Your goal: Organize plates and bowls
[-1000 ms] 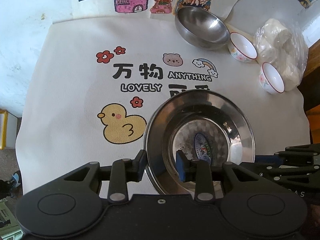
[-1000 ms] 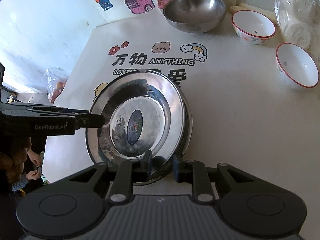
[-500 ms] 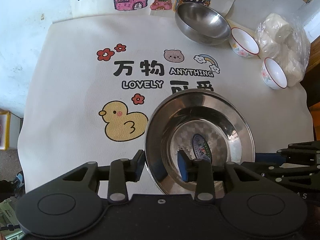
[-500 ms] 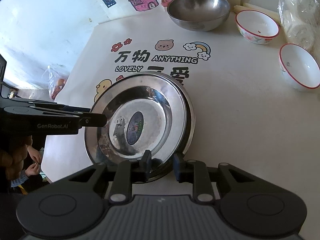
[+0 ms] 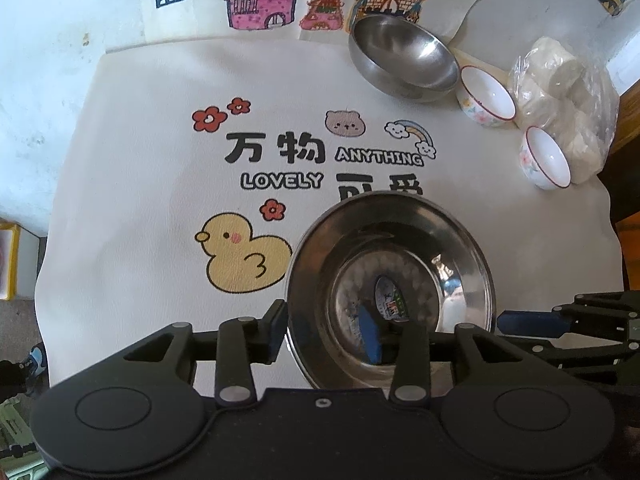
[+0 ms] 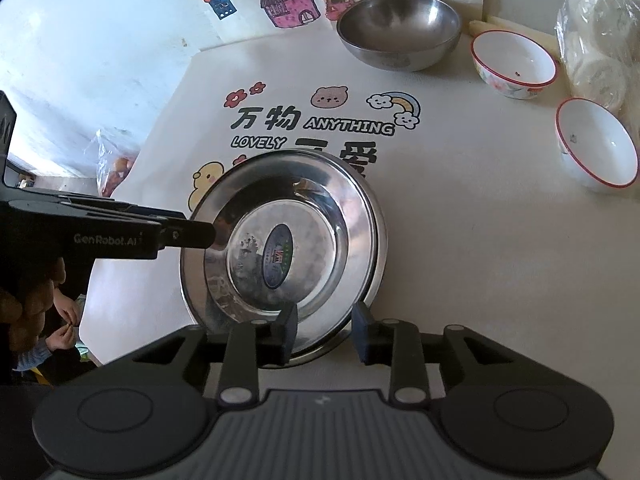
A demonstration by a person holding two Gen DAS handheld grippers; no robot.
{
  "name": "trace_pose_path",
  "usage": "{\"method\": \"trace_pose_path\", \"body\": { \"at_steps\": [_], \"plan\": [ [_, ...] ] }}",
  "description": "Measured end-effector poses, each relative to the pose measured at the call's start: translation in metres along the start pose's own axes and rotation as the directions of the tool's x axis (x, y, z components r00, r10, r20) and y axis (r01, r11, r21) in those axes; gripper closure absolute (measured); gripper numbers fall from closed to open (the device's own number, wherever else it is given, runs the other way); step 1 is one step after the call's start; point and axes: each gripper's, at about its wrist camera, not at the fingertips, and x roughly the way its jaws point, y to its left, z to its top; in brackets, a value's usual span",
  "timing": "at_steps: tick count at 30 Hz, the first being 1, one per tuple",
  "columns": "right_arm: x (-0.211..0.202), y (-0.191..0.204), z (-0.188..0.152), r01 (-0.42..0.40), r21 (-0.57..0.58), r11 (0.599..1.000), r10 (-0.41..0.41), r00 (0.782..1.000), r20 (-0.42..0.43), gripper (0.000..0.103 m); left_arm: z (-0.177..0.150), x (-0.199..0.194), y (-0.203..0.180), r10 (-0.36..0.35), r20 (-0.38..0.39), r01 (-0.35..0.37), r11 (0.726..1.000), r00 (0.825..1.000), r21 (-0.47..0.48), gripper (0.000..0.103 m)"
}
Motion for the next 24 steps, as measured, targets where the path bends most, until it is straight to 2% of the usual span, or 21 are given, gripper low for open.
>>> {"method": "trace_pose_path", "body": {
  "at_steps": [3,4,5,7,9,11,13,14,19,24],
  "plan": [
    [-0.004,-0.004,0.000,0.005,0.017,1.000,-0.005,1.000,0.019,0.067,0.005,-0.003,-0.002,0.009,0.017,-0.009,1.000,1.000,-0.002,0.048],
    [-0.005,-0.006,-0.001,0.008,0.025,1.000,-0.009,1.000,0.027,0.062,0.006,-0.004,-0.003,0.012,0.025,-0.012,1.000,1.000,-0.005,0.042],
    [-0.007,-0.009,0.000,0.012,0.033,0.999,-0.014,0.999,0.034,0.052,0.008,-0.005,-0.003,0.012,0.033,-0.012,1.000,0.999,-0.009,0.038],
    [-0.010,-0.014,0.000,0.025,0.057,0.998,-0.028,0.998,0.052,0.036,0.012,-0.006,-0.003,0.007,0.049,-0.006,1.000,0.999,-0.021,0.023],
    [-0.012,-0.021,0.001,0.038,0.087,0.996,-0.043,0.997,0.068,0.027,0.015,-0.007,-0.004,0.007,0.056,-0.005,1.000,0.998,-0.030,0.015],
    [-0.015,-0.031,0.001,0.046,0.123,0.991,-0.056,0.995,0.082,0.013,0.018,-0.005,-0.006,0.002,0.052,0.000,0.999,0.999,-0.039,0.011],
    [-0.017,-0.038,0.002,0.053,0.155,0.987,-0.068,0.993,0.094,0.007,0.020,-0.003,-0.006,0.000,0.043,0.002,0.999,0.999,-0.050,0.002],
    [-0.017,-0.042,0.002,0.057,0.171,0.984,-0.075,0.992,0.102,0.002,0.021,-0.002,-0.007,-0.005,0.042,0.008,0.999,0.999,-0.054,0.001],
    [-0.018,-0.055,0.000,0.082,0.211,0.974,-0.111,0.985,0.129,0.000,0.026,0.001,-0.009,-0.061,0.055,0.063,0.997,0.997,-0.051,0.001],
    [-0.021,-0.065,-0.001,0.088,0.245,0.966,-0.134,0.975,0.178,0.000,0.040,0.001,-0.013,-0.083,0.123,0.089,0.995,0.989,-0.042,0.001]
  ]
}}
